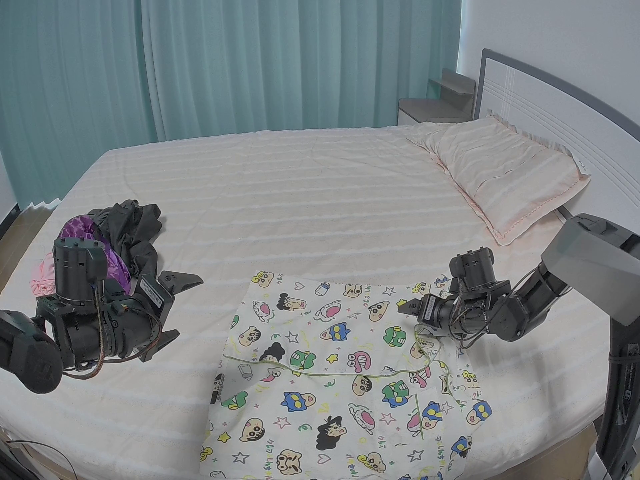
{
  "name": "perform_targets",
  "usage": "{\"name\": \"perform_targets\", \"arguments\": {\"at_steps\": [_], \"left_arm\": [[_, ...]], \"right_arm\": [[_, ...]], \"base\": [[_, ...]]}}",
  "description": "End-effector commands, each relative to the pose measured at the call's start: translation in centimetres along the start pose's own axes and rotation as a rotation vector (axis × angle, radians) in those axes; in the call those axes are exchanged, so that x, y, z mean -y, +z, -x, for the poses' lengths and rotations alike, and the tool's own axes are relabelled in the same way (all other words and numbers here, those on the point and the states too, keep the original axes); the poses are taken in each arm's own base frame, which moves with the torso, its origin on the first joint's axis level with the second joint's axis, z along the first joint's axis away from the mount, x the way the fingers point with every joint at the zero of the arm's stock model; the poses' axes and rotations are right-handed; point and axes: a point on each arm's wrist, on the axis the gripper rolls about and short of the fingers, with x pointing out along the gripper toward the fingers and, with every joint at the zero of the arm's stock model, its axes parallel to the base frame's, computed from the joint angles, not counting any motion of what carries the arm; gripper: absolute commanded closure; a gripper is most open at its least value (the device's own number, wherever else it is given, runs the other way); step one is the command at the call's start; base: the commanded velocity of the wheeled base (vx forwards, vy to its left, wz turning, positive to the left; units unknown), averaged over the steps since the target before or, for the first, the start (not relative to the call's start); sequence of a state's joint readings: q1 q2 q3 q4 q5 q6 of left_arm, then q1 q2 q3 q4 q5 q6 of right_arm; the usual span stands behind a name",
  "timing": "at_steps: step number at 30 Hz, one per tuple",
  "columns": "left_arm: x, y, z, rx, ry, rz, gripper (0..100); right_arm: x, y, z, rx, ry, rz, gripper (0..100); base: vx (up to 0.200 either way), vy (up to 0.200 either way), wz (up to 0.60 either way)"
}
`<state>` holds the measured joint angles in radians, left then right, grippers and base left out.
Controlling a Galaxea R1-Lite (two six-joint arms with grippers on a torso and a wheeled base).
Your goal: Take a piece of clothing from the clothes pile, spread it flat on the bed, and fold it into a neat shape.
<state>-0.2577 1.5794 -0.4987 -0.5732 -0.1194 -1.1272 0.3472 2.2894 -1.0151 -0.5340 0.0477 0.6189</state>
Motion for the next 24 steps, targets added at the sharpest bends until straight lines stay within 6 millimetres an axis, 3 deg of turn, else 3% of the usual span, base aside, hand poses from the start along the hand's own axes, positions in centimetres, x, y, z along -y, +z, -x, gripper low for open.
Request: {"name": "perform_targets", "arguments": {"at_steps": [1,6,11,19,22,24], "left_arm": [[0.0,0.0,0.0,-0.001,0.002,0.0,0],[0.0,0.0,0.0,0.001,0.001,0.002,0],[0.0,0.0,0.0,0.0,0.0,0.002,0],[-0.1,0.0,0.0,-0.002,0.003,0.004,0],[-0.1,0.0,0.0,-0.002,0.004,0.004,0],[-0.1,-0.1,0.0,-0.002,0.004,0.004,0]], "right_arm": [[-0.9,1.1,3.6,0.051,0.03,0.001,0],[-1.3,1.5,5.7,0.076,0.05,0.001,0],[0.4,1.5,7.6,0.083,0.017,-0.031,0],[4.6,1.0,10.4,0.06,-0.033,-0.09,0],[7.4,-0.5,11.0,-0.006,-0.088,-0.067,0],[8.1,-0.9,11.1,-0.031,-0.098,-0.054,0]], "base": [[0.0,0.0,0.0],[0.0,0.0,0.0],[0.0,0.0,0.0],[0.0,0.0,0.0],[0.0,0.0,0.0],[0.0,0.0,0.0]]}}
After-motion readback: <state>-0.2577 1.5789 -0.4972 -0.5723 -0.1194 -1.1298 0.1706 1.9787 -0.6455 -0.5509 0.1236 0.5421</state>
